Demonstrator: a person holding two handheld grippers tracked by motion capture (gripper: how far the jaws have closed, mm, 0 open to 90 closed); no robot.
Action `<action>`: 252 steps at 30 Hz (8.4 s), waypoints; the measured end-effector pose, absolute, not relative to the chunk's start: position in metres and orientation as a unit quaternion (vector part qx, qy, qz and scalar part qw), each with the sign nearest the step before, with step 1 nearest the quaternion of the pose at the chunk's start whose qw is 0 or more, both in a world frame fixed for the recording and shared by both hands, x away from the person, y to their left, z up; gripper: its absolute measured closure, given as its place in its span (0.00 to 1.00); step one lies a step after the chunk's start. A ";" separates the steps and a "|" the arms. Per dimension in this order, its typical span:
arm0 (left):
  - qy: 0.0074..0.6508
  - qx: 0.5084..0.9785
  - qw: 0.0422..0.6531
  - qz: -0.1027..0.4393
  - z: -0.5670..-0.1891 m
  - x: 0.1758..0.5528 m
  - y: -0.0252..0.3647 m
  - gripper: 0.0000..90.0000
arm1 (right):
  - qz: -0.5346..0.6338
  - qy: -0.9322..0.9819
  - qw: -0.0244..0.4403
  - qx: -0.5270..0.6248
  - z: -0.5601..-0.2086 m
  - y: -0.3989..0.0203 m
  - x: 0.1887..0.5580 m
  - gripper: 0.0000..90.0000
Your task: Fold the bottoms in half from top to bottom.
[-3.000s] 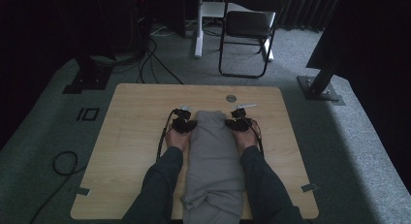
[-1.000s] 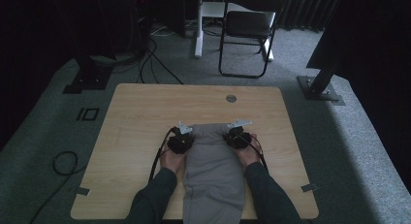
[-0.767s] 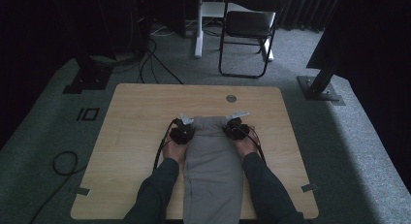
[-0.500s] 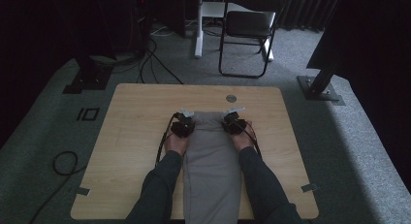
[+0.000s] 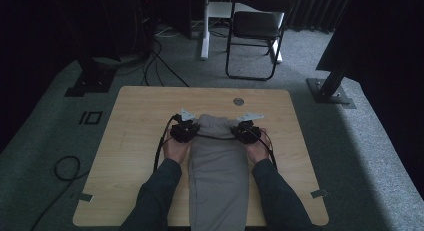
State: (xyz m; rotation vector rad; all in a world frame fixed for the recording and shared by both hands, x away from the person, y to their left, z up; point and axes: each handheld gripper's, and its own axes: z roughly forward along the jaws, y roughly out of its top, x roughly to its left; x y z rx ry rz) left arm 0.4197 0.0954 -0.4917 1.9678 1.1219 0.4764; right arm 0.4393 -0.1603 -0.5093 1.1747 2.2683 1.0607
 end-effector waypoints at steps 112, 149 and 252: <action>0.425 0.785 0.430 0.131 -0.521 0.334 0.121 0.76 | 0.393 0.824 0.143 0.382 -0.523 -0.183 0.336 0.78; 0.410 0.807 0.407 0.121 -0.541 0.328 0.108 0.70 | 0.417 0.826 0.037 0.378 -0.535 -0.186 0.352 0.85; 0.471 0.765 0.364 0.247 -0.520 0.444 0.110 0.82 | 0.385 0.860 0.100 0.320 -0.550 -0.135 0.362 0.74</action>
